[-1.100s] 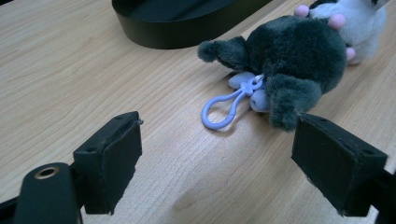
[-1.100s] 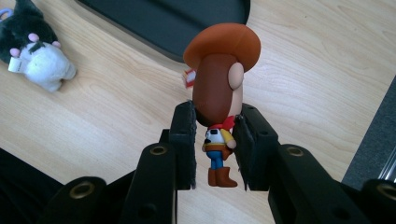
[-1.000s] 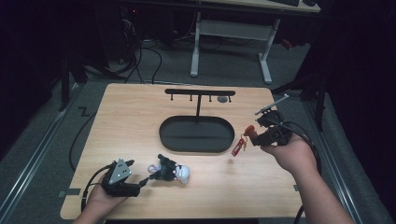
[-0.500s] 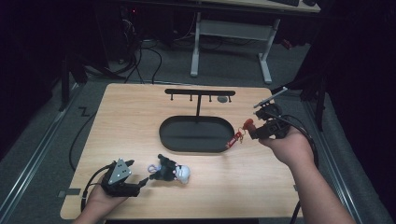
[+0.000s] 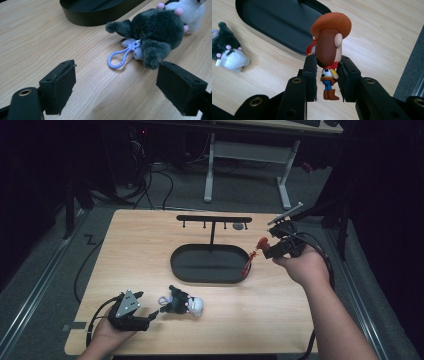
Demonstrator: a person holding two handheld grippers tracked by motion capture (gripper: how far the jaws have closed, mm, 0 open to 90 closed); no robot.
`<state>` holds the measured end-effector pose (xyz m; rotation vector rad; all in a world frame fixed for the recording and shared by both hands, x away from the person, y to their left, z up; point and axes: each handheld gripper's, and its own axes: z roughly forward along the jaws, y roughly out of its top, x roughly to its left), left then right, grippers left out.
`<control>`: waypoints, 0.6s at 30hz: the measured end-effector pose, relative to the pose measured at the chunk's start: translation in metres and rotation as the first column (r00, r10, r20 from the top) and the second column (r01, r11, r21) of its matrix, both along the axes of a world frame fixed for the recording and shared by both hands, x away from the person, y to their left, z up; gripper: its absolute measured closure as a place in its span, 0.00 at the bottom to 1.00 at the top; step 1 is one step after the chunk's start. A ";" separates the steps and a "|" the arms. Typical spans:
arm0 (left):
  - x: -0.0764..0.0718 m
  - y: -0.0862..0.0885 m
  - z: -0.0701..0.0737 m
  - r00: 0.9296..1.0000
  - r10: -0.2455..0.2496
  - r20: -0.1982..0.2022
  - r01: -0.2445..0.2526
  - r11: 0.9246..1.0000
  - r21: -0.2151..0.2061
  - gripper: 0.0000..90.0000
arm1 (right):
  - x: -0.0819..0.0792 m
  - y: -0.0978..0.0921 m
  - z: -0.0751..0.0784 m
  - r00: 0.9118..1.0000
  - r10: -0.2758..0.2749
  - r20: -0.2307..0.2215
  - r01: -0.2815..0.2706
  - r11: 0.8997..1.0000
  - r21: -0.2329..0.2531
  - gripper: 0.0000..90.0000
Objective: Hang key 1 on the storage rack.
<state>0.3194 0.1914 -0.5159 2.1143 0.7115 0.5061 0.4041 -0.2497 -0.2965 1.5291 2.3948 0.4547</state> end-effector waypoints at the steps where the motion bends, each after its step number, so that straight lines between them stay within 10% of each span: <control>1: 0.000 0.000 0.000 1.000 0.001 0.000 -0.001 1.000 -0.001 0.18 | 0.002 0.001 0.000 1.000 -0.001 0.001 0.001 1.000 0.000 0.79; 18: 0.000 0.001 -0.001 1.000 -0.001 -0.008 0.001 1.000 -0.001 0.18 | 0.027 0.005 0.006 1.000 -0.013 0.023 0.013 1.000 0.013 0.79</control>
